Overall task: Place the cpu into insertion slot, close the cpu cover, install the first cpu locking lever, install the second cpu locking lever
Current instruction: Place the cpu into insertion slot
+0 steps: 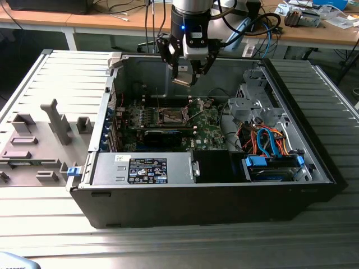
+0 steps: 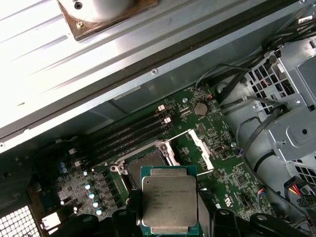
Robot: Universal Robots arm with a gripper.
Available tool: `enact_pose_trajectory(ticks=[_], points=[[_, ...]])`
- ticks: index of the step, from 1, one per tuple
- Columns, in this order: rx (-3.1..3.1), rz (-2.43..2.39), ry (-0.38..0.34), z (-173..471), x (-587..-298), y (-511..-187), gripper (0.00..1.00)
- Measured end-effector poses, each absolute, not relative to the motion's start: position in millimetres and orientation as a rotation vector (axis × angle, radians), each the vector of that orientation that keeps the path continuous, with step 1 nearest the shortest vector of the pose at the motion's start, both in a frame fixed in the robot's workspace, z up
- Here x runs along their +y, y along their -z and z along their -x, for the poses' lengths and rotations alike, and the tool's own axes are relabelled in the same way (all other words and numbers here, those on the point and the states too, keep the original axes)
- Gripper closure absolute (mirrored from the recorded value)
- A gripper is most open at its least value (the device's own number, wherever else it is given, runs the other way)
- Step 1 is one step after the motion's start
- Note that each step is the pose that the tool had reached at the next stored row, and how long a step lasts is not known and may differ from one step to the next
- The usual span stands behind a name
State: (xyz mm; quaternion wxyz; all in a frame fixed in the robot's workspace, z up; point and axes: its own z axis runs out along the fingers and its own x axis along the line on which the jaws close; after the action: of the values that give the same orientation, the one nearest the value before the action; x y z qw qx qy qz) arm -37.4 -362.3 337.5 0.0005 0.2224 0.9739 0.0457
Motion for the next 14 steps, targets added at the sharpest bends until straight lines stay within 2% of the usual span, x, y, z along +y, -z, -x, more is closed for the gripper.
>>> enact_pose_trajectory(ticks=[14], points=[[3.055,-0.714,-0.143,37.4,-362.3,-337.5,0.46]])
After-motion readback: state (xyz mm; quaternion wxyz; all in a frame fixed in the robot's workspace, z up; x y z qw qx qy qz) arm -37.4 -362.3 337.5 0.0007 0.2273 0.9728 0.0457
